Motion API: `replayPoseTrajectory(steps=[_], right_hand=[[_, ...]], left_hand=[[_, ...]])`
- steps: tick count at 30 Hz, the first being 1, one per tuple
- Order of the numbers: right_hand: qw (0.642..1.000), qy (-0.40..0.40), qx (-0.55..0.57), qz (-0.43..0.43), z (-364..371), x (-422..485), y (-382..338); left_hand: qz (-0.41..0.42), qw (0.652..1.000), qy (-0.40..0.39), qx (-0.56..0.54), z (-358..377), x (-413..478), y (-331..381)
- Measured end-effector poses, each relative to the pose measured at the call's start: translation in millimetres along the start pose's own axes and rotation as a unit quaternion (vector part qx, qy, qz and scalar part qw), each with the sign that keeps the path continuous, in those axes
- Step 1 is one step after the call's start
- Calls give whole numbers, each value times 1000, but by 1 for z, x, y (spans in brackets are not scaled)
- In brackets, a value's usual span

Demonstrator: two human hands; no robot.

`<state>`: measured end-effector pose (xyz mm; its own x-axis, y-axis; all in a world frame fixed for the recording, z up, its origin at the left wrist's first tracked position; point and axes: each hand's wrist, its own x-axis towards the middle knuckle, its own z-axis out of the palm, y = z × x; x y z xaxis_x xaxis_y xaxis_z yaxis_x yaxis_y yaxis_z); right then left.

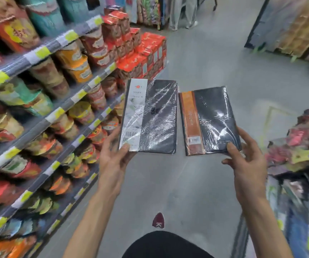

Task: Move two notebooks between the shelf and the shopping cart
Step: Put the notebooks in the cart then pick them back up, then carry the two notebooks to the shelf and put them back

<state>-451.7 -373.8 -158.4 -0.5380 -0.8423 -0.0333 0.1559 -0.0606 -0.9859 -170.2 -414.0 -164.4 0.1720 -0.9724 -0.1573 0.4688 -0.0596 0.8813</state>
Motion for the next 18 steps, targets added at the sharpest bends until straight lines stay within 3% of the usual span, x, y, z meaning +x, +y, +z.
replayPoseTrajectory(steps=[9,18], right_hand=[[984,174,23,4,-51,90,16],[947,313,63,24,-137,130,37]], left_hand=[[-88,987,-136,25,122,121,-46],[-174,951,-238,91,245,166,-124]])
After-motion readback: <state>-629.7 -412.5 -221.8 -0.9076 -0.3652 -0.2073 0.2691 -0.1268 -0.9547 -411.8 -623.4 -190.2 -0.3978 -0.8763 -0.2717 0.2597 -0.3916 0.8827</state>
